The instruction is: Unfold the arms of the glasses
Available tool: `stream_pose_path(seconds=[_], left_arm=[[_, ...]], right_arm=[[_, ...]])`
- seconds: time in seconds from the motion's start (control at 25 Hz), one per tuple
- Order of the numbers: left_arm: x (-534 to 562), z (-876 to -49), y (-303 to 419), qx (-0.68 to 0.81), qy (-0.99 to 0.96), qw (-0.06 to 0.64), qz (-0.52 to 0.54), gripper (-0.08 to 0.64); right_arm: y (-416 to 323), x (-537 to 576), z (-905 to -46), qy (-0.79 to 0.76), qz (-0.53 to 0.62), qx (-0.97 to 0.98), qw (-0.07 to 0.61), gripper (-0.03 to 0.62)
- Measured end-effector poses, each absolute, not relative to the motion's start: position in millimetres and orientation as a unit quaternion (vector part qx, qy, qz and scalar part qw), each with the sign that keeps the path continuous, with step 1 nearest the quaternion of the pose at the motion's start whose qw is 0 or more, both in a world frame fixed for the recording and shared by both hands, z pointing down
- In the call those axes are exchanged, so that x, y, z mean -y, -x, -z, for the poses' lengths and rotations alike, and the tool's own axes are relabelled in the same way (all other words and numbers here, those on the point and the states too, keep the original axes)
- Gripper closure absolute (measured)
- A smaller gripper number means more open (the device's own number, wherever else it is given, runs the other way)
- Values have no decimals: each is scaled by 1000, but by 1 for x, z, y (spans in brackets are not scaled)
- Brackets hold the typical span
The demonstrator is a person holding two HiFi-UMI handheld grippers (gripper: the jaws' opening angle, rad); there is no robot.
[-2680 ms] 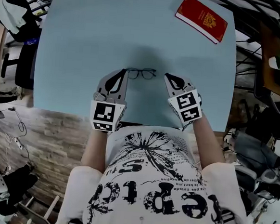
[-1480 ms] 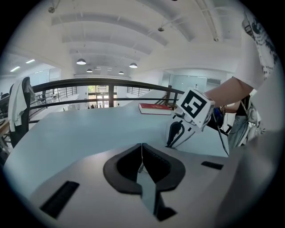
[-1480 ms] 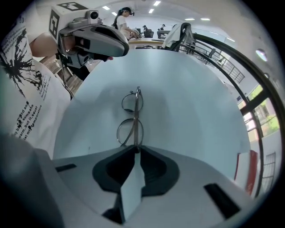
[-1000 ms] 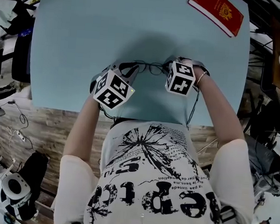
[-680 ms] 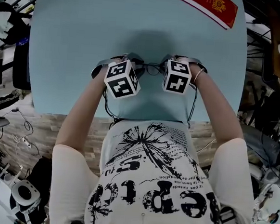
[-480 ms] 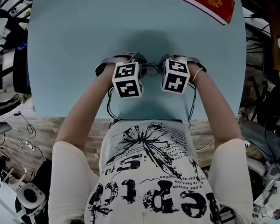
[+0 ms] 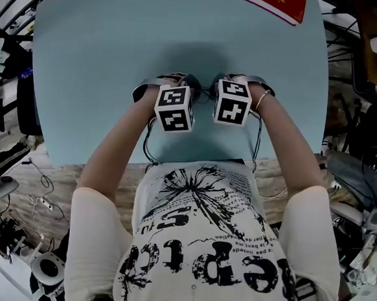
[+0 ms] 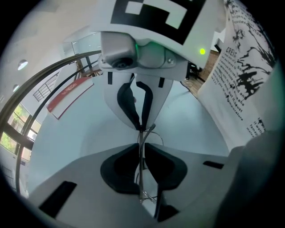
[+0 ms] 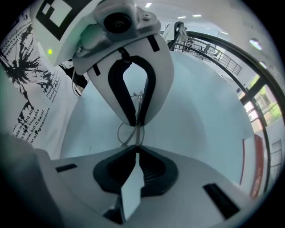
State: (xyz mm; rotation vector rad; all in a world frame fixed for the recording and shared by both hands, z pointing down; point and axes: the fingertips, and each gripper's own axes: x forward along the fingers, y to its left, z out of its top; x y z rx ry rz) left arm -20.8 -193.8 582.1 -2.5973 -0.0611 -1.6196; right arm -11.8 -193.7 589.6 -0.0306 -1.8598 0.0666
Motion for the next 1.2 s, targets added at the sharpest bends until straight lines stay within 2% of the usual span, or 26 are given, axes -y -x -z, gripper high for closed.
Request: stream_pose_path(seconds=[0.52,1.2], left_arm=[[188,-560,20,-1,879,38,476,529],[188,-514,65,-72,900,51,426,538]], right_arm=[[-1,187,-594,3,-34,797,603,555],[-3,186,-595,-4,-21,788,615,555]])
